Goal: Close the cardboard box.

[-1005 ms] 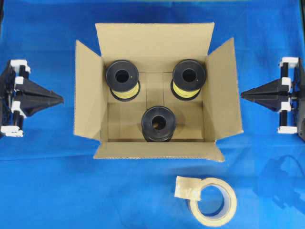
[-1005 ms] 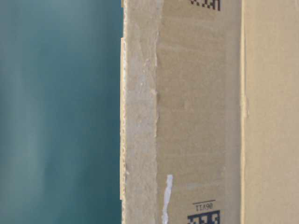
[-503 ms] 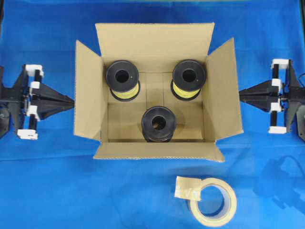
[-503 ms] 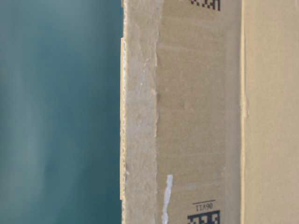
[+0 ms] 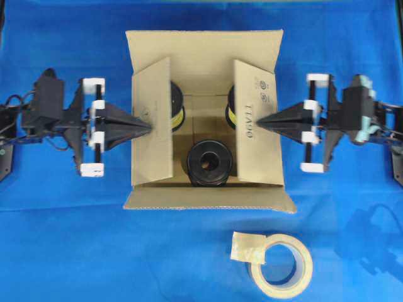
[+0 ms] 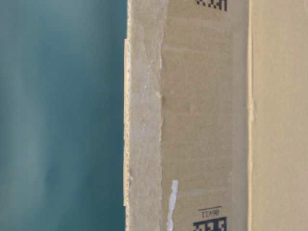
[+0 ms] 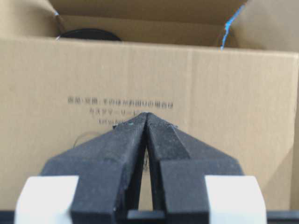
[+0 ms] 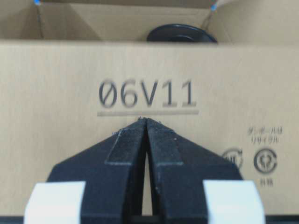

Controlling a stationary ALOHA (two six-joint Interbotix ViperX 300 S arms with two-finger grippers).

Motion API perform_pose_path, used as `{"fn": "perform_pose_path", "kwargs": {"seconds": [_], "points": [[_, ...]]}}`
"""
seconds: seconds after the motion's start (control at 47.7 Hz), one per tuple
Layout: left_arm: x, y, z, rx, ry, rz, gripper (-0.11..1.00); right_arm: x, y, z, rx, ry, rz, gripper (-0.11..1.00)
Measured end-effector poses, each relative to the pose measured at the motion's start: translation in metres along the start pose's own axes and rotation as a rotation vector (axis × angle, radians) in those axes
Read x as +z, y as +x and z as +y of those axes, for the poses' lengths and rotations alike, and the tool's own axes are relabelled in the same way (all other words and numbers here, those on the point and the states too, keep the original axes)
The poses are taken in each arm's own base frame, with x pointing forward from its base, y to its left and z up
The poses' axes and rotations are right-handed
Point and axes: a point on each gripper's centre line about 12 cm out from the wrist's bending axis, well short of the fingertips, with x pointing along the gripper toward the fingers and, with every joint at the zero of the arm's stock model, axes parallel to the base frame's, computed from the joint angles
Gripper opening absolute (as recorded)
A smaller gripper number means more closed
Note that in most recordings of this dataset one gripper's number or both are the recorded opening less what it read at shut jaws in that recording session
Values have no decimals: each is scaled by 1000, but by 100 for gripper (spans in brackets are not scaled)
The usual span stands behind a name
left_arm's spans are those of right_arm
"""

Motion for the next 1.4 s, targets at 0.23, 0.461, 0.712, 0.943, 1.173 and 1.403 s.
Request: {"fn": "perform_pose_path", "kwargs": {"seconds": [0.23, 0.461, 0.712, 0.943, 1.173, 1.403], "points": [[-1, 13, 2, 10, -2, 47, 0, 2, 11, 1, 1, -4, 5, 0], [-5, 25, 5, 22, -4, 85, 0, -5, 13, 1, -1, 1, 47, 0], [-21, 39, 6, 28, -17, 163, 0, -18, 19, 0, -6, 8, 109, 0], [-16, 51, 7, 28, -13, 153, 0, -17, 20, 1, -4, 8, 107, 0], [4, 75, 22, 67, 5, 92, 0, -17, 20, 2, -1, 7, 106, 0], [19, 102, 43, 116, 53, 69, 0, -17, 24, 5, 5, 6, 108, 0]]}}
